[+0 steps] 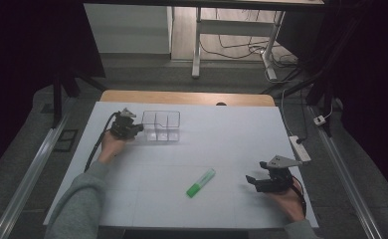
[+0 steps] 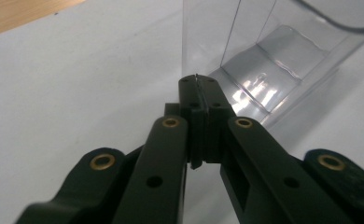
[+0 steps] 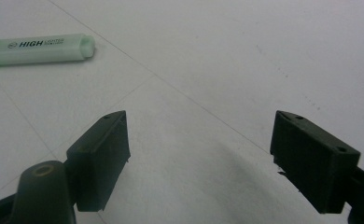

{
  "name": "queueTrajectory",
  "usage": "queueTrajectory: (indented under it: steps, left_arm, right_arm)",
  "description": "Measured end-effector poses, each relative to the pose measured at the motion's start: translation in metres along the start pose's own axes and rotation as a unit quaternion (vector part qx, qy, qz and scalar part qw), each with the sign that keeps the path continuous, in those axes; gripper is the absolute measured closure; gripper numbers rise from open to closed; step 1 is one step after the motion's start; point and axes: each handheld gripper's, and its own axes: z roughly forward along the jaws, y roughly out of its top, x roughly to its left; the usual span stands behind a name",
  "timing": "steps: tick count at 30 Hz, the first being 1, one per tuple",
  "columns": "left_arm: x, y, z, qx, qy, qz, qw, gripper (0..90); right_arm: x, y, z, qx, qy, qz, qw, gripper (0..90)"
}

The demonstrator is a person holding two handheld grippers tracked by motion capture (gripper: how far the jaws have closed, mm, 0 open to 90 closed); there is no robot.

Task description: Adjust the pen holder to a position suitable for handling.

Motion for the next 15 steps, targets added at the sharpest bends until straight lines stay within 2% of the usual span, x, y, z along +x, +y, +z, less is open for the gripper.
queueTrajectory:
  steps: [15]
  left_arm:
    - [-0.017,0.012,0.015,0.003,-0.013,0.016,0.9998,88.7]
  right_arm:
    - [0.0,0.0,-0.001,-0.002,0.004,0.003,1.0,19.9]
